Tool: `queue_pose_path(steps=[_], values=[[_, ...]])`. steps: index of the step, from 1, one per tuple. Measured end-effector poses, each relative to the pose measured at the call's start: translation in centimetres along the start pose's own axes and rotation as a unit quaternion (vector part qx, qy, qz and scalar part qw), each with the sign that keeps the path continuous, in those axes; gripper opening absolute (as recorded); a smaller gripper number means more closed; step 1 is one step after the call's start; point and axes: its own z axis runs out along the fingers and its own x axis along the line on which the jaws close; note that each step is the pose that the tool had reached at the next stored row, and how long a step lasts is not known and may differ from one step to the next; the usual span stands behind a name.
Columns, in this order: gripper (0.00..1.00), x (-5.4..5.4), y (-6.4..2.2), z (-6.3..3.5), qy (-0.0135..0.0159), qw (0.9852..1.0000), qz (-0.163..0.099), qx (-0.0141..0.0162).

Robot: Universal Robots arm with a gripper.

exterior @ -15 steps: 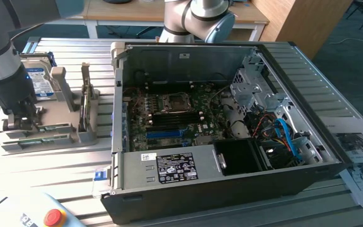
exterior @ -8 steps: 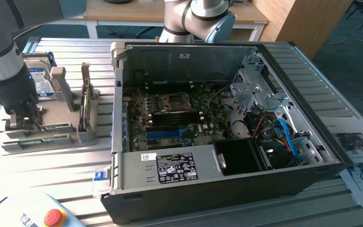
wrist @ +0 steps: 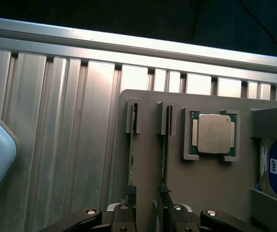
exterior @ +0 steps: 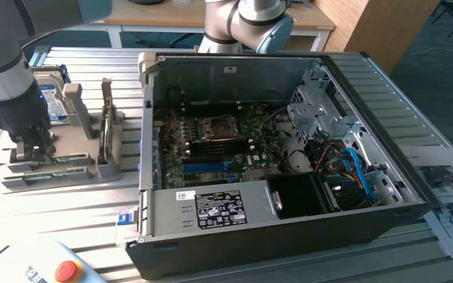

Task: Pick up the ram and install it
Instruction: 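Pick up the ram and move it above insertion slot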

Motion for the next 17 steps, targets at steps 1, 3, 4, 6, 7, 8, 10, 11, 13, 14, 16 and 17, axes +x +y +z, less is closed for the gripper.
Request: queue_pose_path(steps=[1, 3, 4, 6, 7, 8, 10, 11, 13, 14, 16, 17], values=[[0.31, 0.01, -0.12, -0.01, 0.0, 1.0, 0.0, 0.0], [0.31, 0.03, -0.4, -0.02, 0.0, 1.0, 0.0, 0.0], [0.31, 0.04, -0.56, -0.03, 0.0, 1.0, 0.0, 0.0], [0.31, 0.06, -0.84, -0.06, 0.0, 1.0, 0.0, 0.0], [0.31, 0.07, -0.91, -0.06, 0.0, 1.0, 0.0, 0.0], [0.31, 0.07, -0.9, -0.06, 0.0, 1.0, 0.0, 0.0], [0.31, 0.06, -0.9, -0.06, 0.0, 1.0, 0.0, 0.0], [0.31, 0.07, -0.9, -0.06, 0.0, 1.0, 0.0, 0.0], [0.31, 0.16, -0.91, -0.07, 0.0, 1.0, 0.0, 0.0], [0.31, 0.25, -0.9, -0.08, 0.0, 1.0, 0.0, 0.0], [0.31, 0.47, -0.88, -0.09, 0.0, 1.0, 0.0, 0.0], [0.31, 0.59, -0.87, -0.09, 0.0, 1.0, 0.0, 0.0]])
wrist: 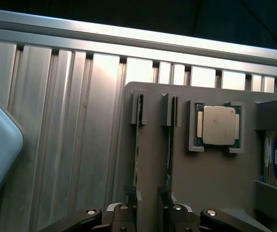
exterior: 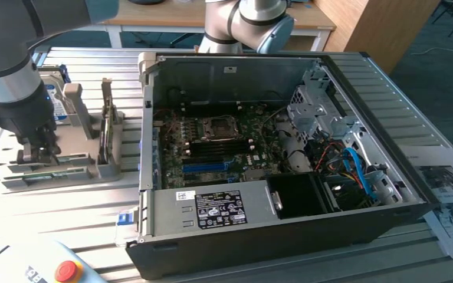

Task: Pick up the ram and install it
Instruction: 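Pick up the ram and move it above insertion slot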

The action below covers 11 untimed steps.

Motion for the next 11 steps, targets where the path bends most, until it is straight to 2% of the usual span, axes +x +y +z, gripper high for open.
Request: queue_pose_path(steps=[3, 11], values=[[0.31, 0.34, 0.03, -0.03, 0.0, 1.0, 0.0, 0.0], [0.31, 0.39, 0.02, 0.19, 0.0, 1.0, 0.0, 0.0]])
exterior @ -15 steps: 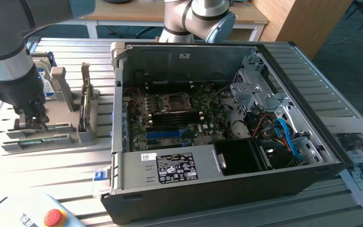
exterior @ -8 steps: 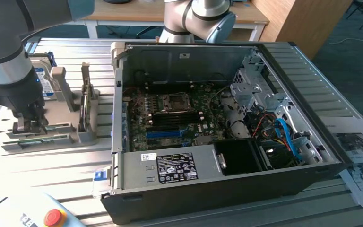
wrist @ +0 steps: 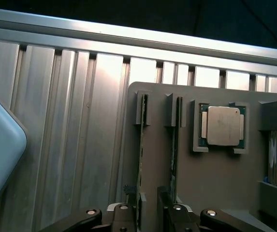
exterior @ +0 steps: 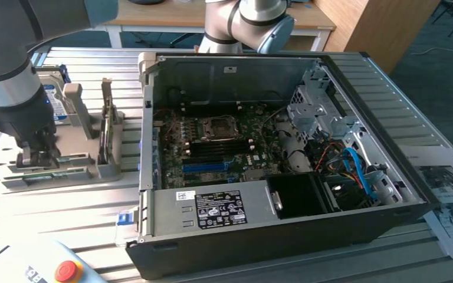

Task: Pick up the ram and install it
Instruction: 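Pick up the ram and move it above insertion slot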

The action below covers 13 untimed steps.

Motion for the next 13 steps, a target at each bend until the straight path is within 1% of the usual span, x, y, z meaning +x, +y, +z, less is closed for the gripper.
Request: queue_pose_path(steps=[13], values=[[0.31, 0.1, -0.1, 1.67, 0.0, 1.0, 0.0, 0.0]])
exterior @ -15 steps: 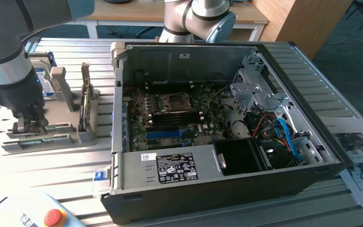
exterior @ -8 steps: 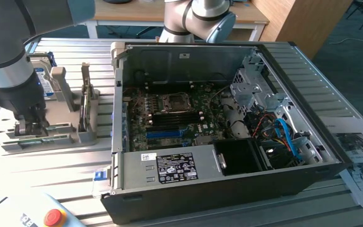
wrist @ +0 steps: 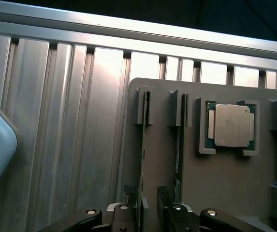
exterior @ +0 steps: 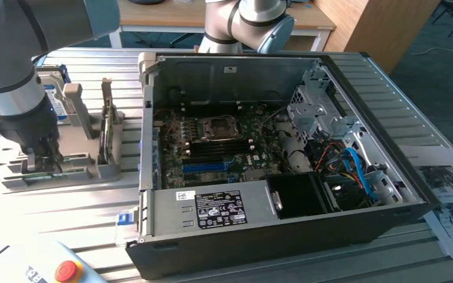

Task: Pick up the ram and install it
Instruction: 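Pick up the ram and move it above insertion slot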

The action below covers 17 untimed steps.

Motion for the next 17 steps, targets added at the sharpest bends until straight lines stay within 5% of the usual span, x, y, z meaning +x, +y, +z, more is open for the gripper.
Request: queue_pose_path(steps=[17], values=[[0.31, 0.1, -0.07, 1.32, 0.0001, 1.0, 0.0, -0.0001]])
